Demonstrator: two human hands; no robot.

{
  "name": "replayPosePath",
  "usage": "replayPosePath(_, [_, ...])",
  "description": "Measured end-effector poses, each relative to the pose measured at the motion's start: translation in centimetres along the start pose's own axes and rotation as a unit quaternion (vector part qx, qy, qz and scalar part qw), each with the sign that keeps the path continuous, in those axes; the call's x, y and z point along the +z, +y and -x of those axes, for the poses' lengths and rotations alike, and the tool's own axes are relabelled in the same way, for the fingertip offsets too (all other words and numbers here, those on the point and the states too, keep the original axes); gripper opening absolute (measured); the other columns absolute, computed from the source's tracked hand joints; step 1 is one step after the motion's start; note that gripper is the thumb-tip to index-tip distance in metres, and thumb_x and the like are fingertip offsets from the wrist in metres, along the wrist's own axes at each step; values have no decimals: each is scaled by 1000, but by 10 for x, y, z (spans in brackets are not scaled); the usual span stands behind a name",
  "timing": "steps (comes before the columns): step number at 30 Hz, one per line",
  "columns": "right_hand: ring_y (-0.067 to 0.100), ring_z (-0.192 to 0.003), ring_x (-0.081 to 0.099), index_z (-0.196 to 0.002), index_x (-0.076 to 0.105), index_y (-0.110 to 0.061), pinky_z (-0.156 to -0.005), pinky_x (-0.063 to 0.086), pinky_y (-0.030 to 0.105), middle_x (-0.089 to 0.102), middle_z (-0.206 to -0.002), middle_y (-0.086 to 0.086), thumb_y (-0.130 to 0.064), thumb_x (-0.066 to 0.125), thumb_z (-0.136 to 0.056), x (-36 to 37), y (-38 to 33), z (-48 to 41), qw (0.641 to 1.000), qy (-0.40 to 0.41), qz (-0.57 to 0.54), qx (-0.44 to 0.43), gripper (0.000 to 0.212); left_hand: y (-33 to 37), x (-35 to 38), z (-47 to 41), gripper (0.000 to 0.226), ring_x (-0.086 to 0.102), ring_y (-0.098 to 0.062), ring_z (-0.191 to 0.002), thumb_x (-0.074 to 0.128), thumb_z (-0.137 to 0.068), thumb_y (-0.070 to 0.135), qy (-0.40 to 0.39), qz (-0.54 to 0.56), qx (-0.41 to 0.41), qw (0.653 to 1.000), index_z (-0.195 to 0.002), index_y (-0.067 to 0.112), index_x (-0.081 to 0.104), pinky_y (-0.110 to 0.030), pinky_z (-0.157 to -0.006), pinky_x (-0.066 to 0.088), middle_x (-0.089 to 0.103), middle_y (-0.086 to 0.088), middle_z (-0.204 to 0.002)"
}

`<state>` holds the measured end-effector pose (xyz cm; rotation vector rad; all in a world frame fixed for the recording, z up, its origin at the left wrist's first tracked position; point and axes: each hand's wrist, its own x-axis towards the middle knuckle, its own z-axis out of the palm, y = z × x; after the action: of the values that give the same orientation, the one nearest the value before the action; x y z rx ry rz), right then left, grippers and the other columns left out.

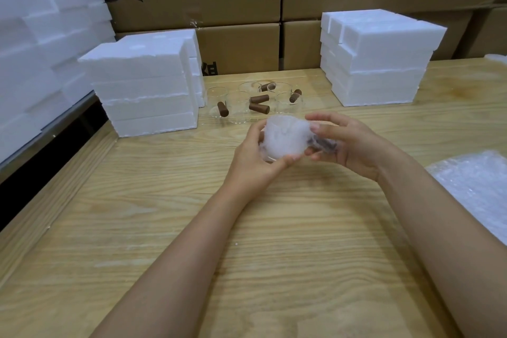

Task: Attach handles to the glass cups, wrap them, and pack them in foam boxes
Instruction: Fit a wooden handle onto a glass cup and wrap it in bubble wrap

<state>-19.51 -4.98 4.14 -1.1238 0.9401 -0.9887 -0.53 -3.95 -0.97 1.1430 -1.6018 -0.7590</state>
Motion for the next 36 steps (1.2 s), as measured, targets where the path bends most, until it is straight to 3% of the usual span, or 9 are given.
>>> replayPosePath(4, [11, -57, 65, -83, 60, -3, -56, 55, 18, 63, -76, 9, 1, 65, -80, 7, 16, -7, 995, 69, -54, -52, 7, -5, -2, -3, 83, 61, 7, -95, 85, -59, 48, -4, -18, -43, 999, -130, 35, 44, -9, -73, 47, 60, 18, -109])
replayPosePath(12, [11, -50, 60, -81, 61, -6, -55, 55, 20, 65, -63, 1, 6, 66, -81, 22, 33, -19, 983, 150, -30, -105, 14, -4, -2, -5, 90, 57, -12, -99, 86, -60, 48, 14, -144, -60, 988, -130, 25, 35, -24, -76, 43, 53, 13, -104])
replayPosePath(20, [12, -52, 61, -80, 61, -12, -60, 57, 26, 64, -74, 6, 4, 66, -83, 26, 44, -23, 980, 164, 31, -106, 17, -3, 0, -5, 91, 61, -27, -99, 87, -57, 50, 23, -237, -93, 967, -123, 18, 34, -38, -81, 50, 63, -2, -102])
replayPosePath(23, [16, -65, 62, -81, 63, -18, -68, 55, 33, 64, -83, 7, 0, 66, -83, 25, 42, -21, 978, 162, 91, -94, 18, 0, -1, -4, 100, 58, -26, -110, 85, -54, 59, 7, -225, -114, 968, -128, 20, 31, -42, -93, 48, 60, -1, -115])
replayPosePath(27, [16, -78, 54, -83, 66, -22, -72, 45, 29, 63, -93, 5, -6, 57, -80, 9, 30, -19, 921, 312, 166, -165, 19, 12, -2, 4, 112, 33, -18, -137, 47, -56, 85, 42, -168, -73, 982, -146, 23, 23, -44, -114, 28, 35, 2, -150])
replayPosePath(29, [15, -79, 50, -83, 64, -22, -73, 42, 28, 60, -93, 2, -9, 53, -81, -1, 20, -16, 877, 406, 127, -222, 18, 18, -2, 6, 100, 24, -1, -136, 38, -64, 82, 77, -154, -10, 985, -146, 26, 23, -34, -116, 22, 29, 17, -147])
replayPosePath(32, [14, -83, 52, -82, 58, -29, -76, 46, 30, 59, -99, -1, -9, 46, -83, -15, 10, -22, 830, 502, 54, -239, 23, 36, 4, -3, 70, 19, 26, -119, 40, -75, 75, 87, -103, 48, 990, -135, 43, 22, -11, -103, 18, 23, 44, -127])
replayPosePath(34, [19, -96, 55, -84, 53, -30, -82, 46, 32, 59, -108, 1, -10, 42, -84, -25, 2, -37, 807, 550, 6, -215, 23, 49, 16, -21, 74, 25, 14, -128, 41, -79, 72, 63, -52, 33, 996, -141, 35, 25, -14, -105, 22, 30, 30, -138])
replayPosePath(36, [24, -110, 53, -94, 52, -23, -84, 45, 32, 57, -116, 4, -14, 40, -88, -40, -12, -57, 789, 588, -34, -175, 17, 62, 34, -45, 77, 29, -8, -138, 40, -85, 67, 36, 4, -15, 999, -147, 24, 23, -28, -109, 28, 32, 5, -150])
